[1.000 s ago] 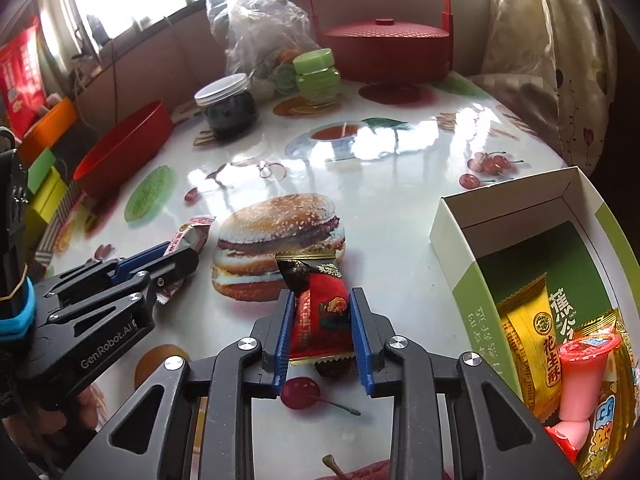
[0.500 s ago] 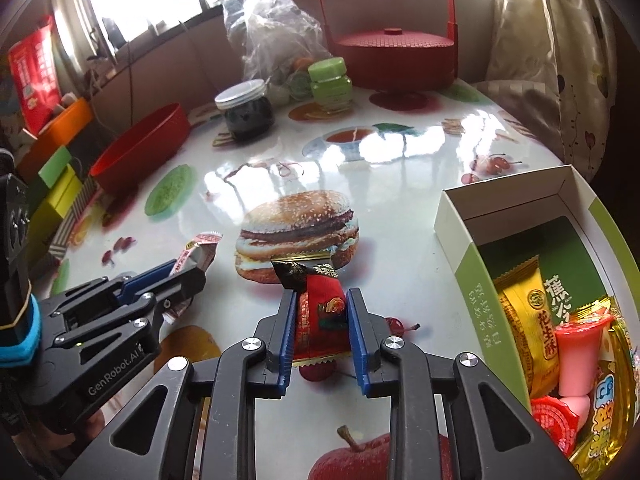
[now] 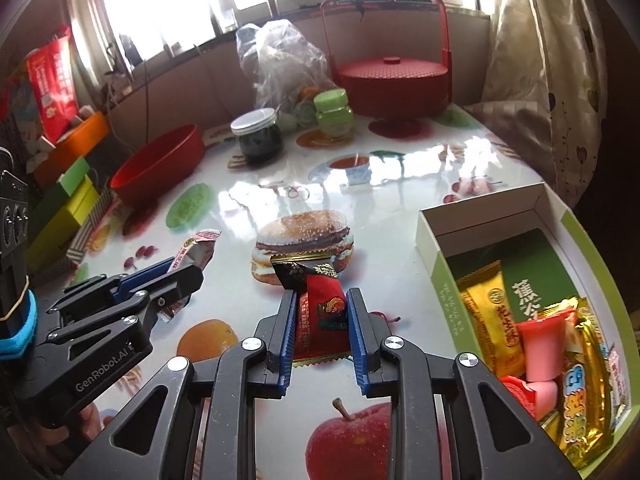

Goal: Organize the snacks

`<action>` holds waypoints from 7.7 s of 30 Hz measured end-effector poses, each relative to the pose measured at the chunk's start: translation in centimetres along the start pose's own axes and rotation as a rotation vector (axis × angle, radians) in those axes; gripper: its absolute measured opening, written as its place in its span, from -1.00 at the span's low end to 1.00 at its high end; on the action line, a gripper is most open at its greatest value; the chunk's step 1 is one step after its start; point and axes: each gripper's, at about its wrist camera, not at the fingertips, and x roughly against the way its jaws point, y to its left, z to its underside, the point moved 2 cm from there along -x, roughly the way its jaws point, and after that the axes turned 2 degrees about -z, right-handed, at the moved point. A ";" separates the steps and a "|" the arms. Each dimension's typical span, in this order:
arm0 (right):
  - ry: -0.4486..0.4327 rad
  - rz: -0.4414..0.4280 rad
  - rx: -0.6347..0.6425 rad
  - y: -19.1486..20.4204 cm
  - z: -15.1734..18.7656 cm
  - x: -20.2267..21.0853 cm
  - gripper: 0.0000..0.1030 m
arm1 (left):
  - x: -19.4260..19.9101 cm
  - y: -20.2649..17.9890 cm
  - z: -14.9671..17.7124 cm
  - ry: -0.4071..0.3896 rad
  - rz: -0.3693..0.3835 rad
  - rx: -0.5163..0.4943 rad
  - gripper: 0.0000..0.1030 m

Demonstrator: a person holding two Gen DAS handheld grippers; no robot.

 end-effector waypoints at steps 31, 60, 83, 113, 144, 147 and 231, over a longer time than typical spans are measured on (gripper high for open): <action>-0.111 0.095 -0.105 -7.9 0.4 7.0 -0.55 | 0.8 -9.5 -2.0 -0.032 0.111 -0.144 -0.59; -0.091 0.256 -0.180 -16.0 2.6 7.9 -0.55 | -4.9 -15.7 -2.9 0.063 0.206 -0.192 -0.59; -0.055 0.297 -0.148 -17.3 3.1 6.3 -0.55 | -9.5 -18.4 -3.2 0.139 0.210 -0.209 -0.59; -0.084 0.272 -0.184 -17.1 3.5 6.9 -0.19 | -7.7 -18.6 -2.9 0.120 0.196 -0.195 -0.16; -0.140 0.275 -0.124 -10.4 8.4 12.8 0.07 | 1.4 -14.5 4.4 0.063 0.106 -0.152 -0.08; -0.116 0.269 -0.115 -9.6 9.6 12.7 0.07 | 1.7 -14.1 5.7 0.078 0.094 -0.154 -0.08; 0.007 0.343 -0.107 -7.7 14.7 9.4 0.35 | 1.4 -13.1 10.6 0.124 -0.027 -0.142 -0.07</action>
